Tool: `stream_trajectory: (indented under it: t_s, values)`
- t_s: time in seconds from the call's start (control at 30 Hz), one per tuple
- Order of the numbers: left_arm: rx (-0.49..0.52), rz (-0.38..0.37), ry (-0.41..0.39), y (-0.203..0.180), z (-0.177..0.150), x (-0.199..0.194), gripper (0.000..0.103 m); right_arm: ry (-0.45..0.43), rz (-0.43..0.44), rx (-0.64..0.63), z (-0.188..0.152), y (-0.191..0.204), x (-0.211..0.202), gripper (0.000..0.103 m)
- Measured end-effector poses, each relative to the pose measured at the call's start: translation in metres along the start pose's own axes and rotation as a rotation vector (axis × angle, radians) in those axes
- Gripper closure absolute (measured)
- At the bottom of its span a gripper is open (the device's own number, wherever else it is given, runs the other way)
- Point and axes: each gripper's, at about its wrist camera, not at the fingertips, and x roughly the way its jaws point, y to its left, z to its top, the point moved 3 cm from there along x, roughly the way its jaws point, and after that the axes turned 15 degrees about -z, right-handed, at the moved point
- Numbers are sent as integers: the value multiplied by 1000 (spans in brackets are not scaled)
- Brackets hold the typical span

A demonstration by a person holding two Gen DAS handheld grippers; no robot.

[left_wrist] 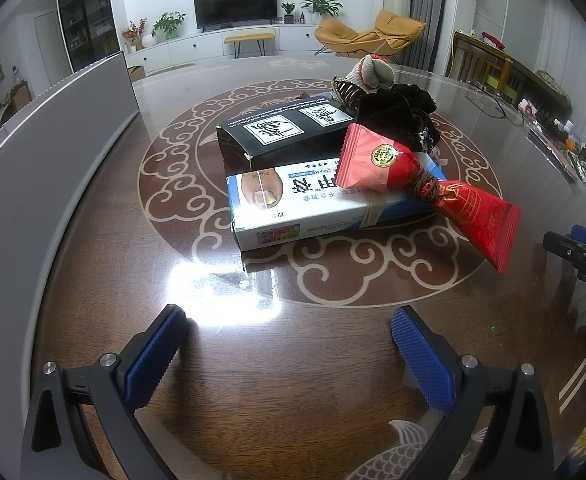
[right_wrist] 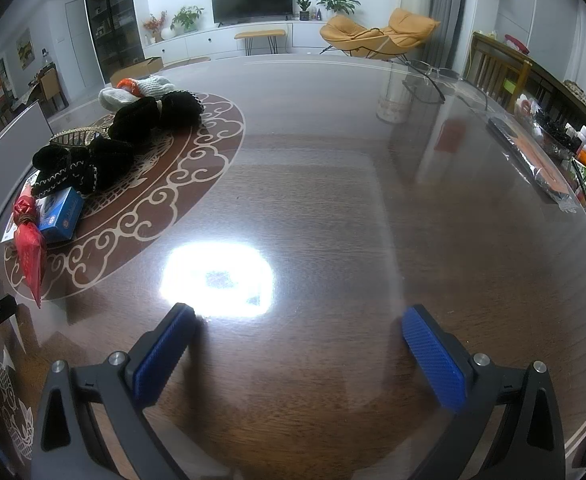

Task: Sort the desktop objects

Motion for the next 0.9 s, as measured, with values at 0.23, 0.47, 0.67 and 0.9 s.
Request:
stream_trajectory:
  t_s: [0.23,0.47,0.67,0.9]
  values:
    - [0,0,0,0,0,1,0,0,0,0,0,0,0,0]
    - [0,0,0,0,1,1,0,0,0,-1,1,1,1,0]
    - [0,0,-1,0,1,2,0,0,1,-1,0,1,1,0]
    - [0,-1,-1,0,1,2,0,0,1,-1,1,1,1,0]
